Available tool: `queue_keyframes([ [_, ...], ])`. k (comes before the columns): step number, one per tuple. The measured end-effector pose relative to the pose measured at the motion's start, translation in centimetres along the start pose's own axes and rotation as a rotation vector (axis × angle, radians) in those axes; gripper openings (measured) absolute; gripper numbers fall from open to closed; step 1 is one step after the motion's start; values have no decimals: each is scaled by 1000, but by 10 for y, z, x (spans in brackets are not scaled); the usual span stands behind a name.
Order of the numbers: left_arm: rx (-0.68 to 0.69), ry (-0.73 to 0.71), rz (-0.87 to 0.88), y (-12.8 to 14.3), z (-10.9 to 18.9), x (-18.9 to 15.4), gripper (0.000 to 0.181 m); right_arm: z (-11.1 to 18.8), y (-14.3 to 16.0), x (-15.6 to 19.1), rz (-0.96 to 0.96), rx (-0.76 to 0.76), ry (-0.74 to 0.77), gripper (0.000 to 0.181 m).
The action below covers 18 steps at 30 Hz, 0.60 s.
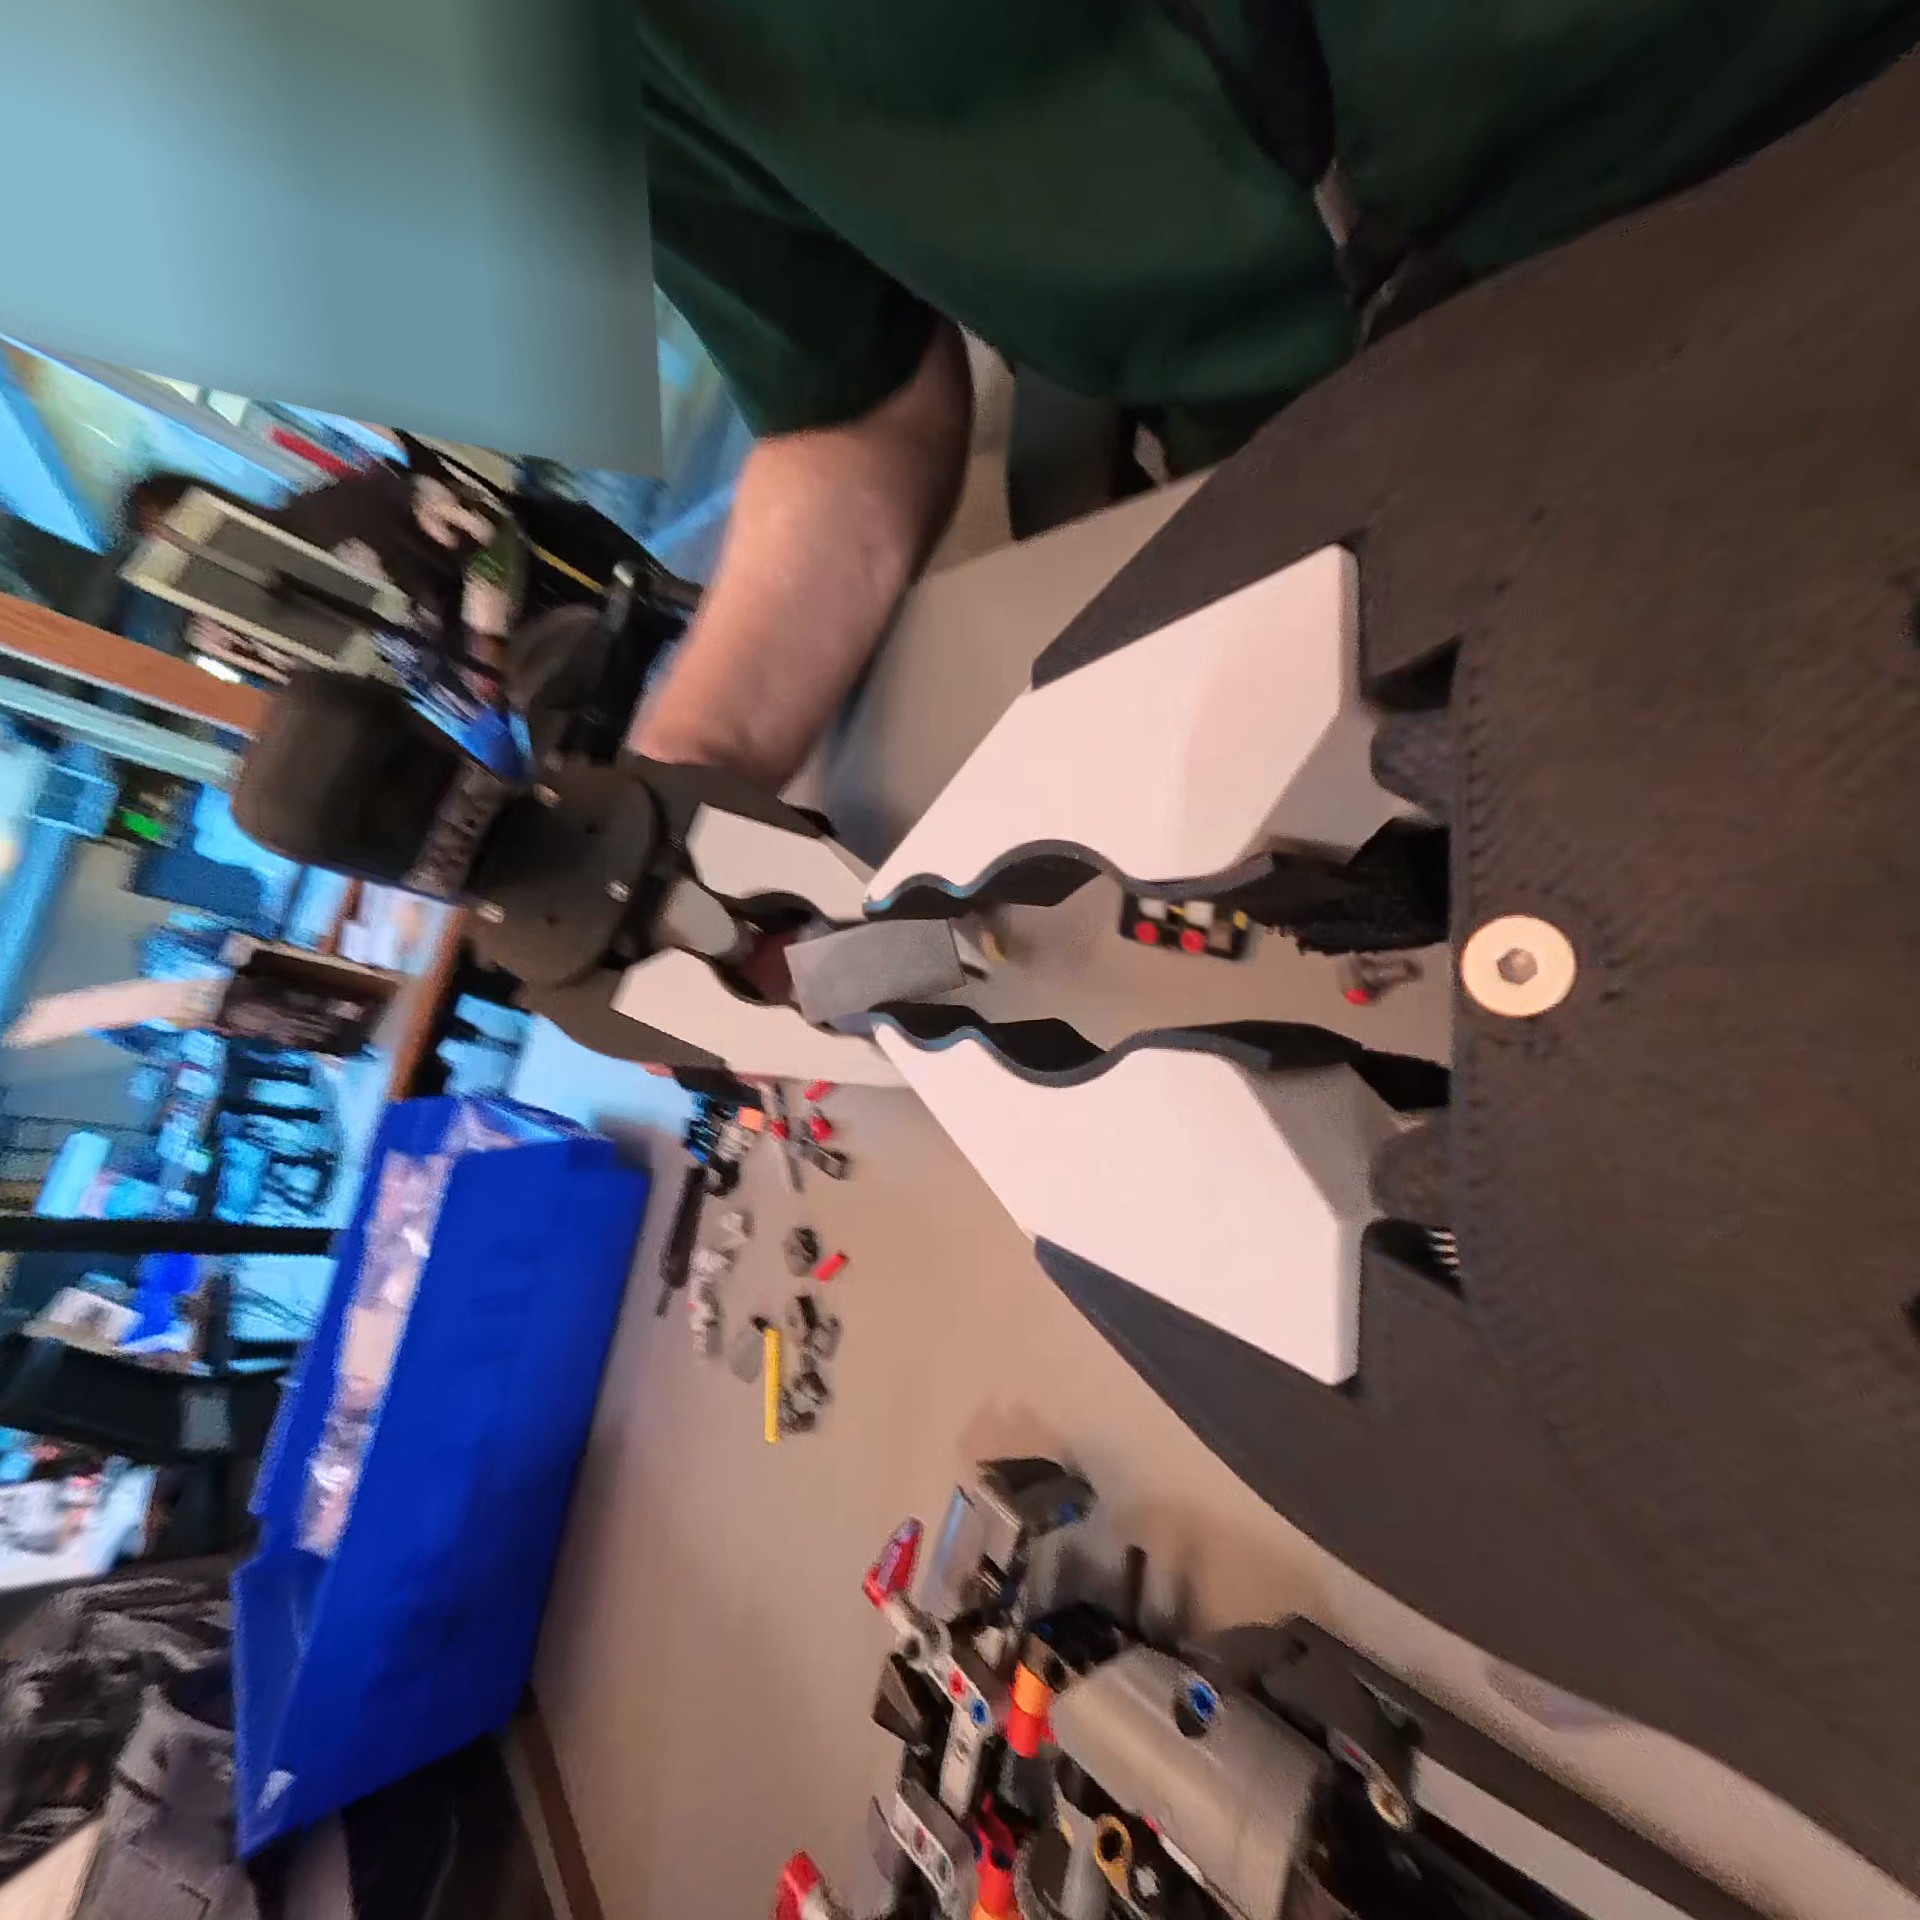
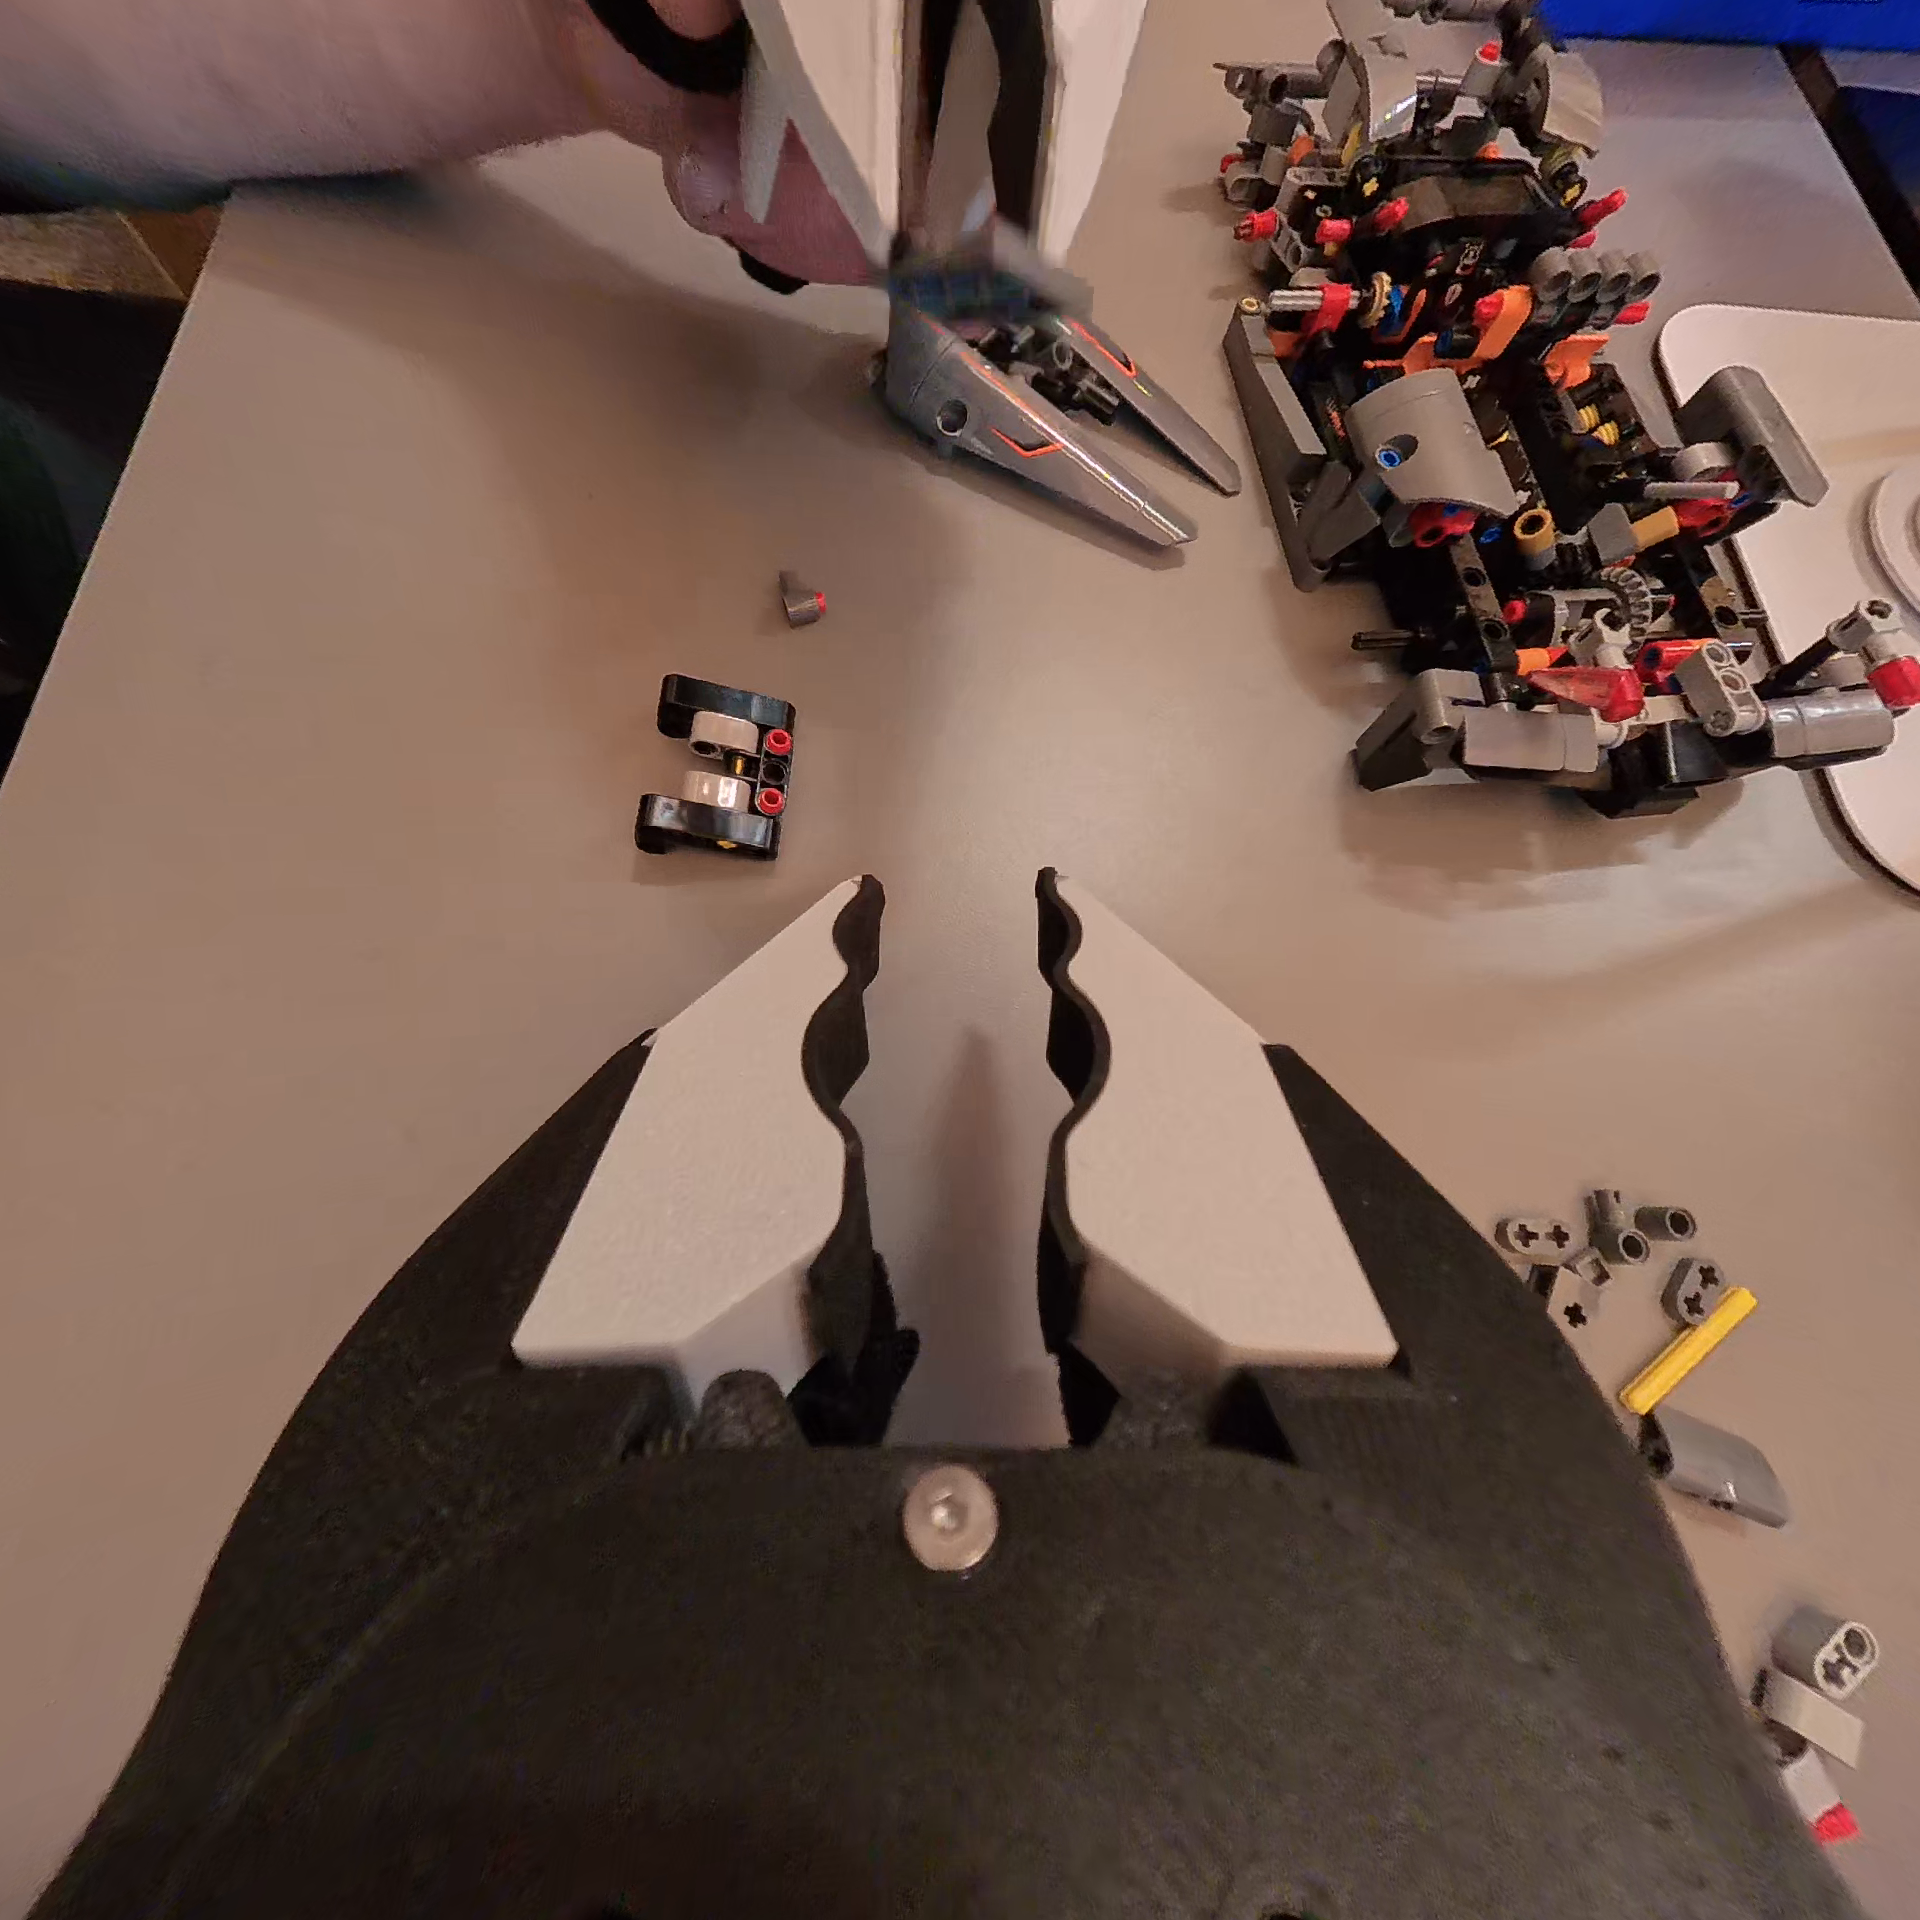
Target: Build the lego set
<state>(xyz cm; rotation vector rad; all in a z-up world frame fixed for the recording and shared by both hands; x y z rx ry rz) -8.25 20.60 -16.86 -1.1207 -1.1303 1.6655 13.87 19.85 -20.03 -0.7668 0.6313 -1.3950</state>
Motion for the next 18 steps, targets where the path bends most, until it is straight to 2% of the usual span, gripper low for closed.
queue_keyframes([
  [4,-250,182,178,-10,15,5,14,1,-1,0,2,-4,3,29],
  [8,-398,284,294,-13,26,13,14,2,-2,2,10,-4,4,29],
  [12,-453,337,361,-13,30,19,13,3,-3,2,12,-8,8,29],
  [18,-393,300,317,-13,28,17,13,3,-3,2,13,-8,7,29],
])
Point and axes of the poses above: each gripper's, where its closed fingertips meet, z back along the fingers, y out of its underside, x = y × z across the jaws, the point moved 10 cm from there along z, back along the fingers, and after that the axes turned 13 degrees about -y, right-handed, at the moved point
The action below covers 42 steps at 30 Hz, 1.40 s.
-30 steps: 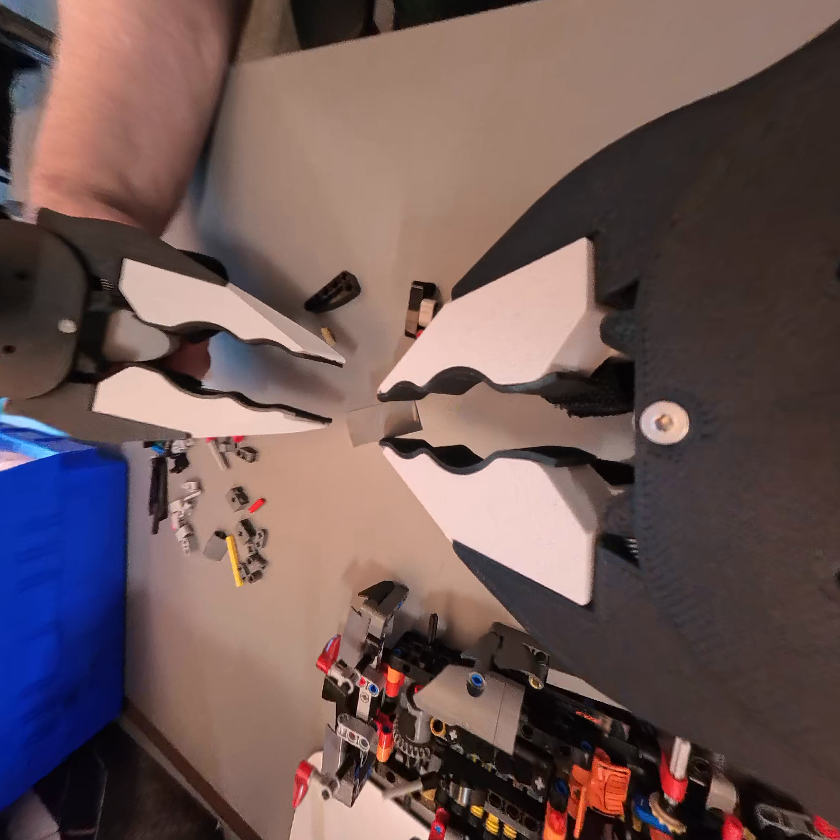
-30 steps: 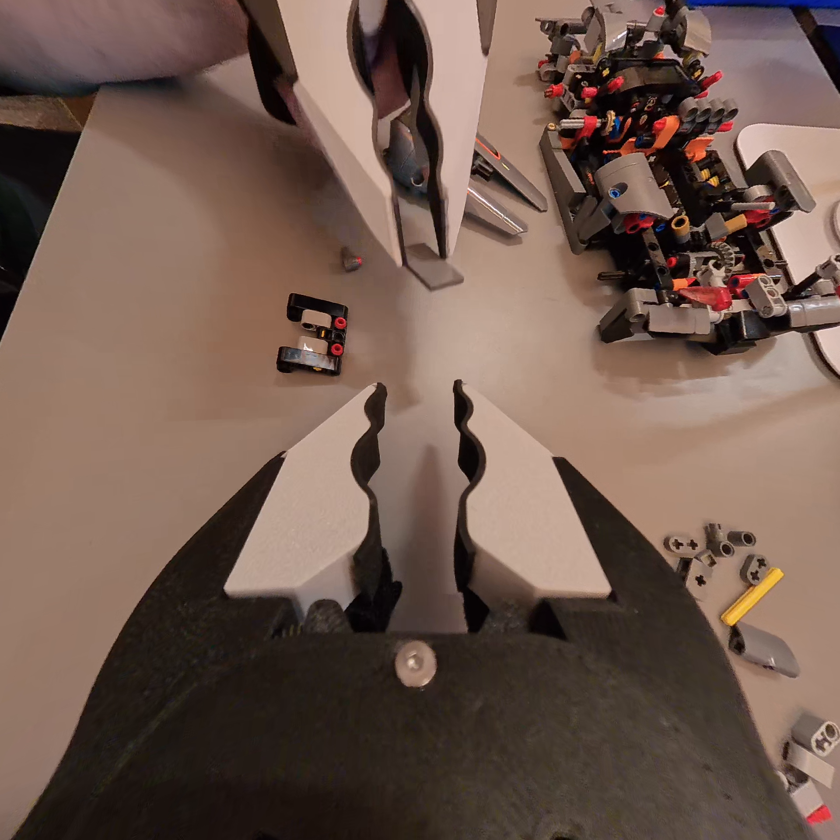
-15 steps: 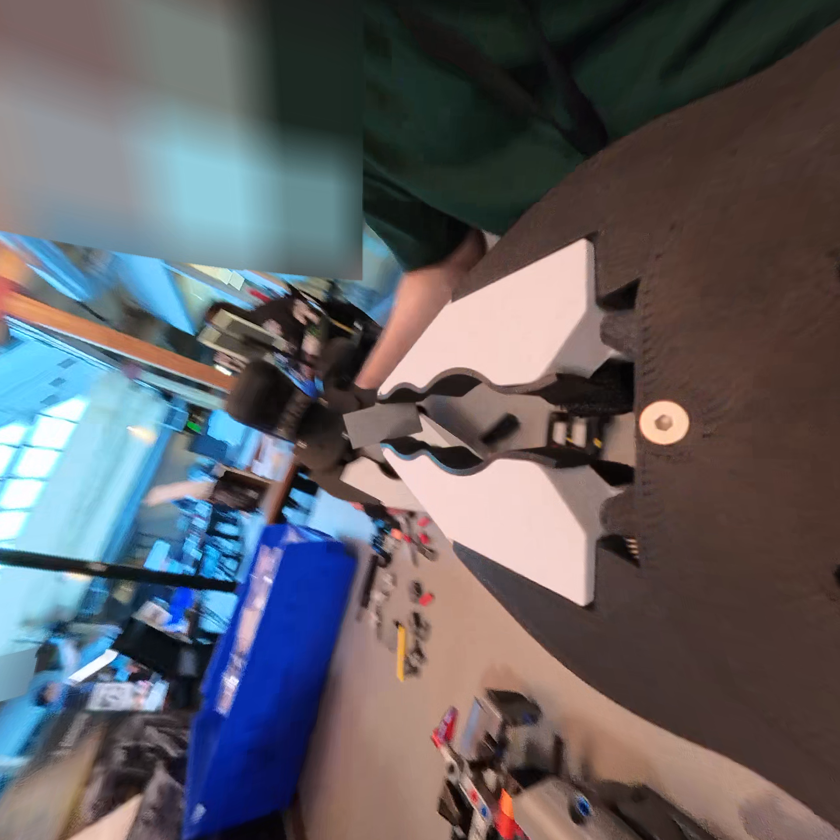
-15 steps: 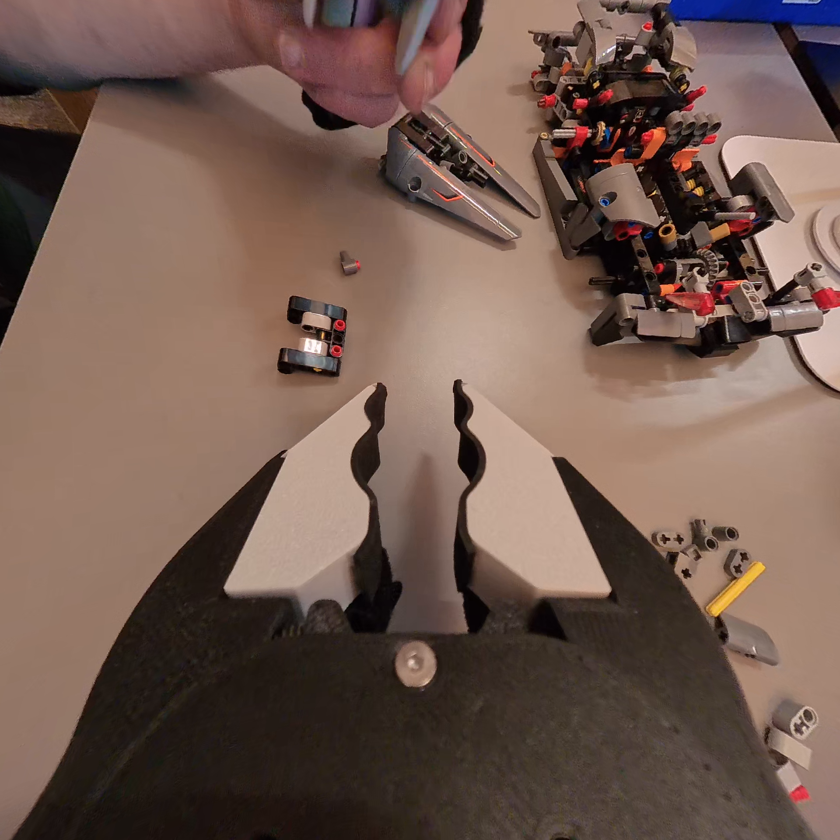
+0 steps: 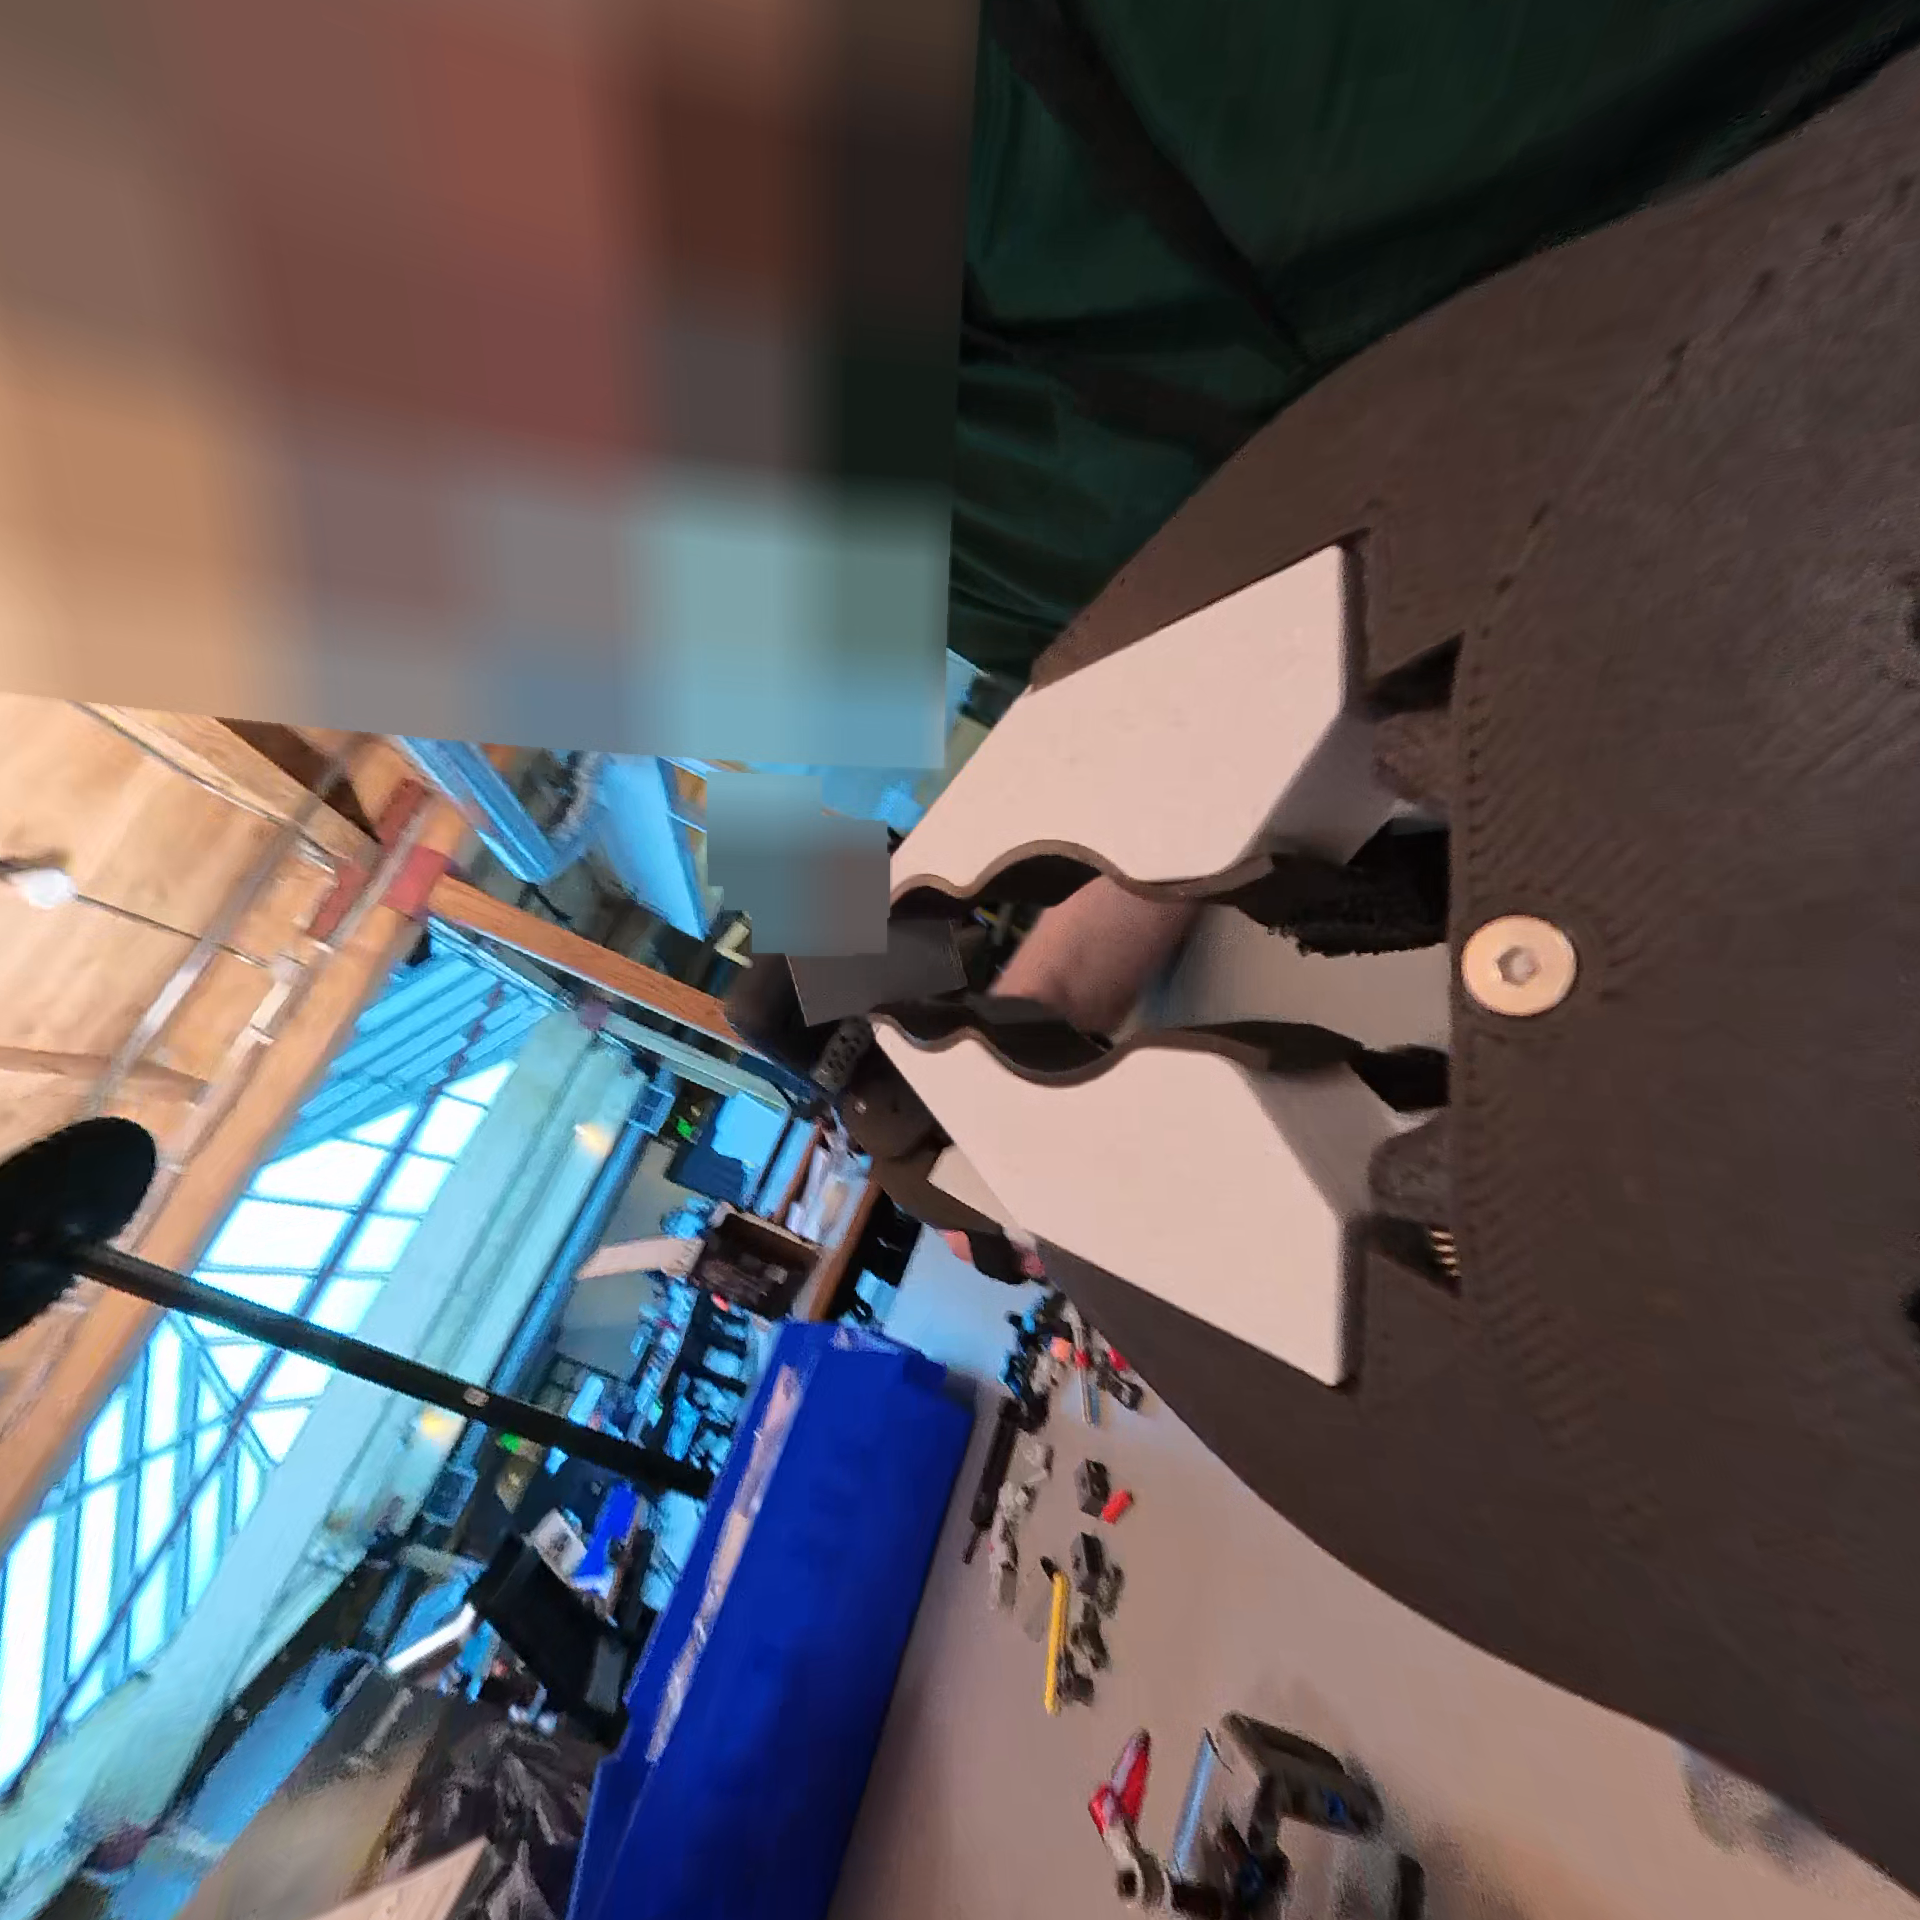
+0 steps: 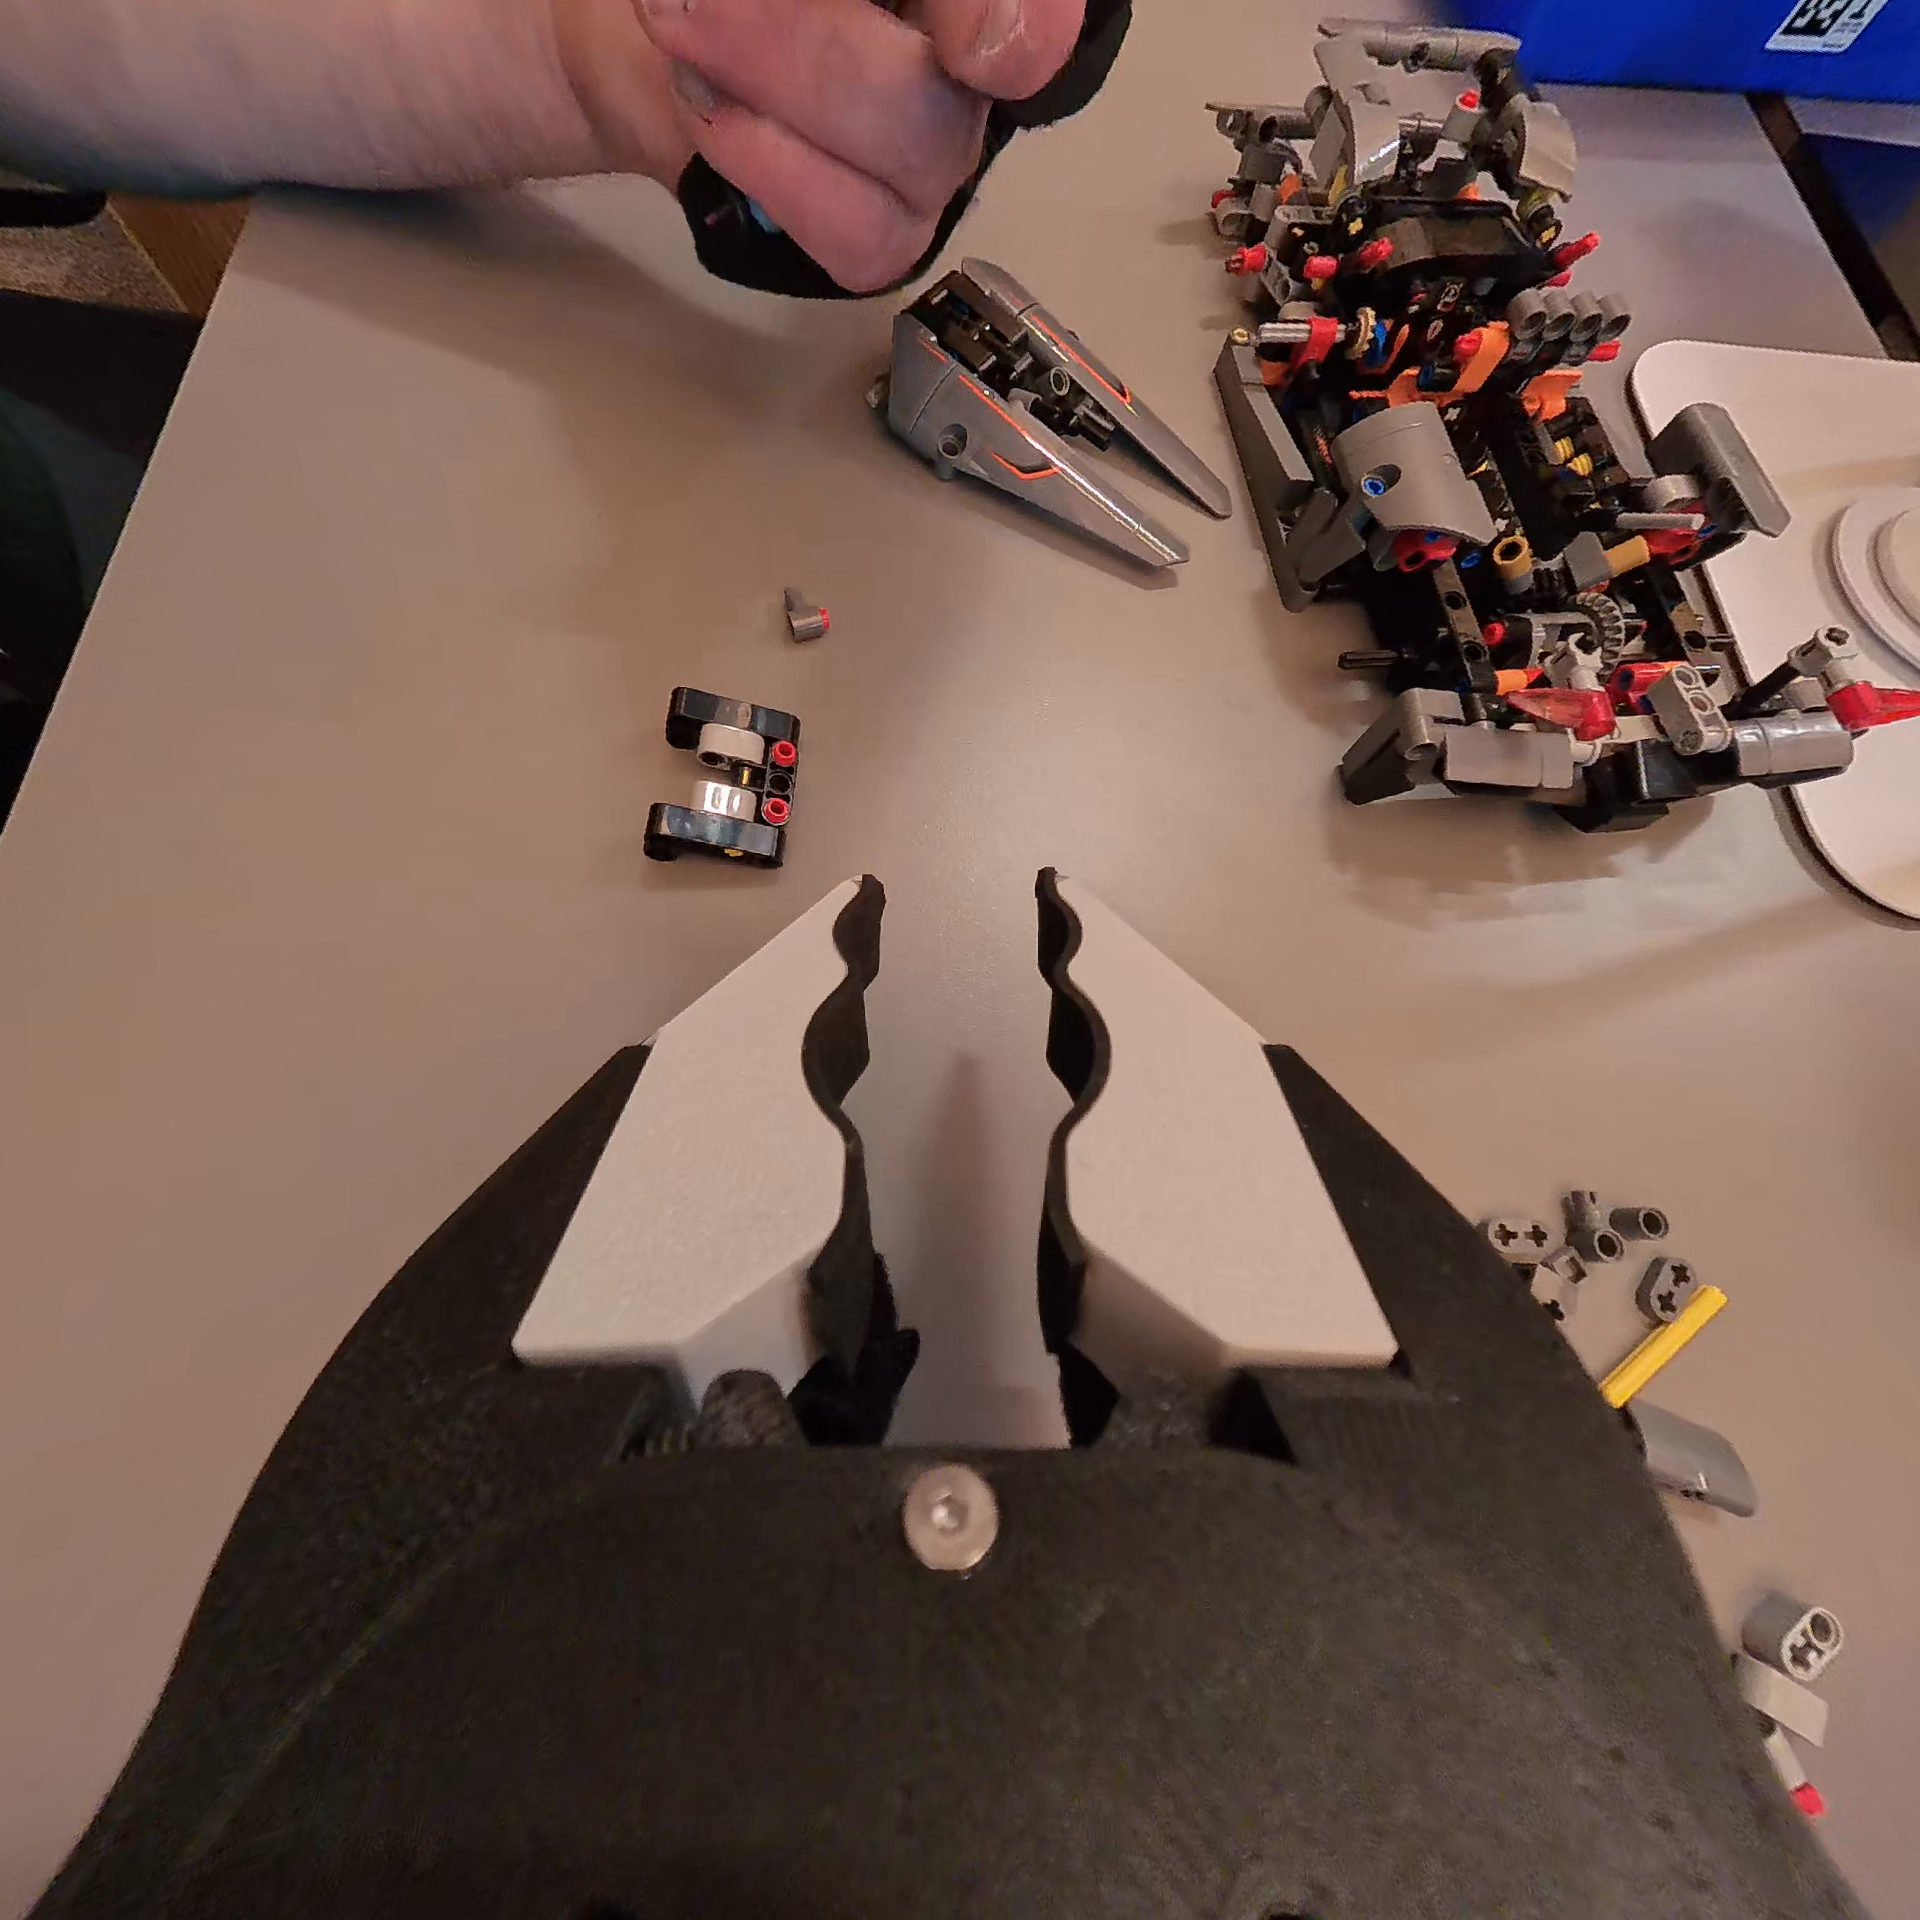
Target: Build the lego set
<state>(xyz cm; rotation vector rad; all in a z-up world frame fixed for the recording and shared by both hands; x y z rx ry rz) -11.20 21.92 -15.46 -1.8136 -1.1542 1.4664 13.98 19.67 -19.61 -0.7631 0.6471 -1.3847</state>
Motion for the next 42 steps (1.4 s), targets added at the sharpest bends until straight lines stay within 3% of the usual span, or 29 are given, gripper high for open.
queue_keyframes([
  [4,157,-127,-155,7,-8,-3,14,1,0,0,-1,3,5,29],
  [9,277,-182,-272,19,-21,-8,14,0,1,-1,-5,0,2,29],
  [27,442,-299,-432,34,-29,-8,14,-7,7,-4,-22,32,-10,28],
  [42,694,-350,-573,57,-36,-3,14,-4,6,-2,-13,42,2,28],
])
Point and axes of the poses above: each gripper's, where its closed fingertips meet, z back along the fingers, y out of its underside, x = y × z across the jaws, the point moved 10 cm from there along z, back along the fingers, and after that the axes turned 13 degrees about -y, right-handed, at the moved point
